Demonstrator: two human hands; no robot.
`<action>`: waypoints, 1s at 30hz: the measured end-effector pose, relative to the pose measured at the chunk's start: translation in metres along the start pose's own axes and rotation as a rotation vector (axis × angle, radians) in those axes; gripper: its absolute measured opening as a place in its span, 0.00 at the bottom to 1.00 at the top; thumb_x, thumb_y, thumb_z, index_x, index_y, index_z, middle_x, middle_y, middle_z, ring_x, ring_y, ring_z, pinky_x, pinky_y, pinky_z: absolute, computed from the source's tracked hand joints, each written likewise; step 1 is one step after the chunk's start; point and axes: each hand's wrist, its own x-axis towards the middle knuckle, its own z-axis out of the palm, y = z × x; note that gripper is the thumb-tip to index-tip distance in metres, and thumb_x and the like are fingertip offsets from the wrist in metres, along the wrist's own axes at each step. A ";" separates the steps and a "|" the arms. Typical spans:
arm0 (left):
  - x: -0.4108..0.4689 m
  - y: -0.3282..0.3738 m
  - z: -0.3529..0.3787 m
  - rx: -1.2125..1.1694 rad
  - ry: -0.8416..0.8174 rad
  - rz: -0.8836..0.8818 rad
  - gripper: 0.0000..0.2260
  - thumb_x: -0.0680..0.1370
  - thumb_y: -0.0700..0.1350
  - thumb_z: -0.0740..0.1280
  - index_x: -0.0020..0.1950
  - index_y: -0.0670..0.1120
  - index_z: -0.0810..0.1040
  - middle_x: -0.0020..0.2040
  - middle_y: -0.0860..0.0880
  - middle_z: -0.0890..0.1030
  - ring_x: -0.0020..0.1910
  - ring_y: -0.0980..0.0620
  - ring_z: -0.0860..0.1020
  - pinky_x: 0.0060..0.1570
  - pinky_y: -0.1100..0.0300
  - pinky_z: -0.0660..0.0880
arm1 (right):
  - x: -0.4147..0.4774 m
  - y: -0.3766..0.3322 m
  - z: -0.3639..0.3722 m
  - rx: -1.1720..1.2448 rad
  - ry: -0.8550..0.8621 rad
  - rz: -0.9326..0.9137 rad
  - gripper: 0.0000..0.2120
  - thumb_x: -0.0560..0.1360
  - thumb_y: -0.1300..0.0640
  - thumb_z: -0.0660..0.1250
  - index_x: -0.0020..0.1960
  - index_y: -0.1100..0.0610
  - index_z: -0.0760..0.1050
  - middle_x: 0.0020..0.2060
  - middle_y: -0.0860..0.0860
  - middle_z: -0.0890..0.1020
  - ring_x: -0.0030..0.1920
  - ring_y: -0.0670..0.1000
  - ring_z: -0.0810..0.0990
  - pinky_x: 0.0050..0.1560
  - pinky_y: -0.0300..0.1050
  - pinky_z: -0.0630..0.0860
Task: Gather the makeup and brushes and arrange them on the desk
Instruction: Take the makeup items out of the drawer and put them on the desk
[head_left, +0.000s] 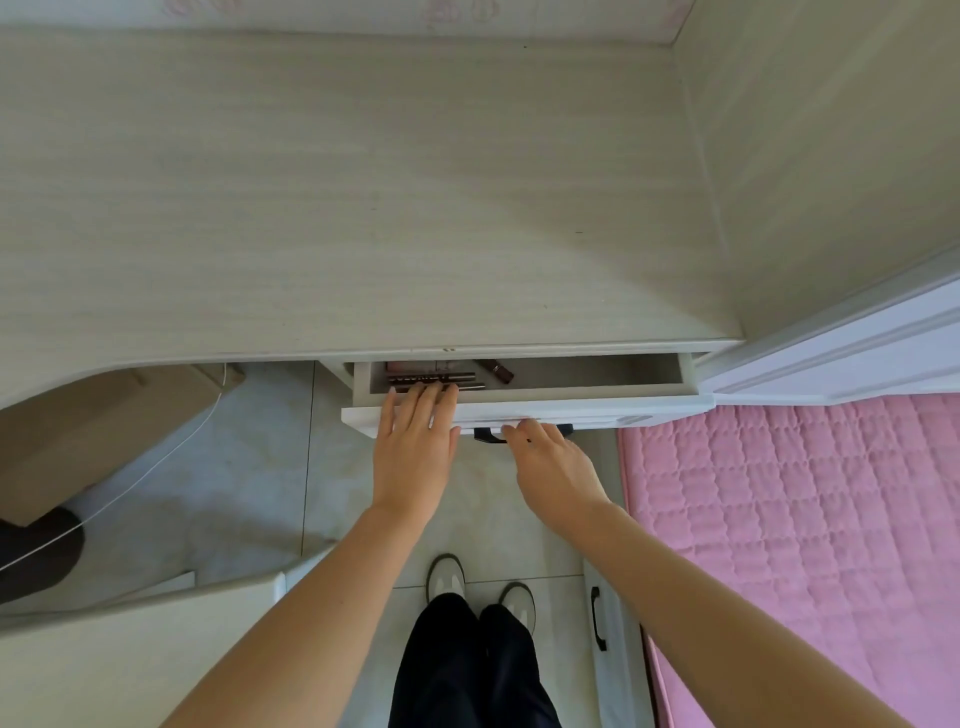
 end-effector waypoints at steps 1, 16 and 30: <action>-0.003 0.001 -0.001 0.001 0.000 0.001 0.20 0.76 0.46 0.68 0.68 0.44 0.73 0.63 0.45 0.77 0.65 0.44 0.73 0.70 0.44 0.62 | -0.003 0.000 -0.005 -0.003 0.090 -0.027 0.26 0.66 0.69 0.69 0.64 0.59 0.73 0.57 0.55 0.78 0.54 0.56 0.78 0.46 0.47 0.77; -0.033 0.013 -0.013 0.002 -0.001 -0.002 0.18 0.71 0.44 0.74 0.60 0.44 0.78 0.53 0.46 0.80 0.53 0.45 0.76 0.61 0.46 0.72 | -0.026 0.055 -0.017 -0.196 0.055 0.053 0.28 0.67 0.56 0.76 0.65 0.54 0.73 0.54 0.53 0.80 0.56 0.58 0.79 0.61 0.63 0.71; -0.103 0.023 -0.041 0.002 -0.184 0.120 0.20 0.66 0.46 0.79 0.56 0.44 0.81 0.47 0.47 0.81 0.46 0.44 0.78 0.49 0.49 0.77 | -0.104 0.040 0.002 -0.186 -0.102 0.002 0.31 0.70 0.65 0.69 0.70 0.51 0.66 0.60 0.52 0.76 0.58 0.58 0.74 0.61 0.60 0.69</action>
